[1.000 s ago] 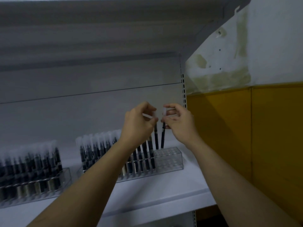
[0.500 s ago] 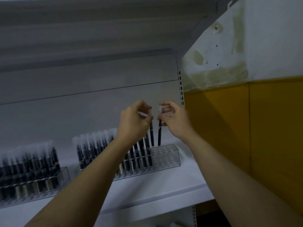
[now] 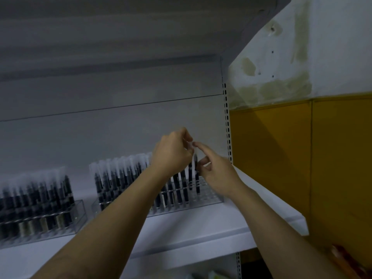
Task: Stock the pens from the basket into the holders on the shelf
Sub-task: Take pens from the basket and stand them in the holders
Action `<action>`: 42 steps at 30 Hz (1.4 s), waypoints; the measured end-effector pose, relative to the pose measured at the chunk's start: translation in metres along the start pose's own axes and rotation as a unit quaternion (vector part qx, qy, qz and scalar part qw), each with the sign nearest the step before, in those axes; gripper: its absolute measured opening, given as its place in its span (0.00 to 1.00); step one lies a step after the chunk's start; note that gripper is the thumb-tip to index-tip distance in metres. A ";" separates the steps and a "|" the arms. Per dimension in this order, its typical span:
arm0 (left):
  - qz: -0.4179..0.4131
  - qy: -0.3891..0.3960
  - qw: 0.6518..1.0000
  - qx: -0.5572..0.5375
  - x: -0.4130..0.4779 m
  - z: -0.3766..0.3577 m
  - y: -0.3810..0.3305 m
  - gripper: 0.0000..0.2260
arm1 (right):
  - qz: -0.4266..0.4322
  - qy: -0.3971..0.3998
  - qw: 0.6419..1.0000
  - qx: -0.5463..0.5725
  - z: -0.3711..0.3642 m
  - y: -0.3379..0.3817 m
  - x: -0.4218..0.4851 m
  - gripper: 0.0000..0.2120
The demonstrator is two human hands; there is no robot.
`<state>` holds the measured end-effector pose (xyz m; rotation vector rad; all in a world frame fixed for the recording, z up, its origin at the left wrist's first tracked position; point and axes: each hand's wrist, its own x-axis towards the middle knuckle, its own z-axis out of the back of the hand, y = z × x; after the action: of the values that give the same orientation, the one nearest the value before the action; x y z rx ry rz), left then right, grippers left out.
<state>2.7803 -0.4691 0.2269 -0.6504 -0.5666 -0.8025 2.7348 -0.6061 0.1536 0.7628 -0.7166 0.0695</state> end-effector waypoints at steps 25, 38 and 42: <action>-0.051 0.055 0.989 0.129 -0.034 0.051 -0.007 0.18 | -0.029 0.039 0.993 -0.104 0.025 0.039 -0.032 0.35; -0.078 0.002 0.987 0.139 -0.176 0.101 0.021 0.20 | 0.036 0.026 0.991 -0.130 -0.015 0.130 -0.122 0.30; -0.050 0.016 0.989 0.136 -0.226 0.107 0.041 0.21 | 0.044 0.062 0.987 -0.142 -0.048 0.146 -0.152 0.30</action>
<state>2.6609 -0.2664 0.1331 -0.3593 -0.6707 -0.8101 2.6011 -0.4387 0.1241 0.4504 -0.6247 0.0926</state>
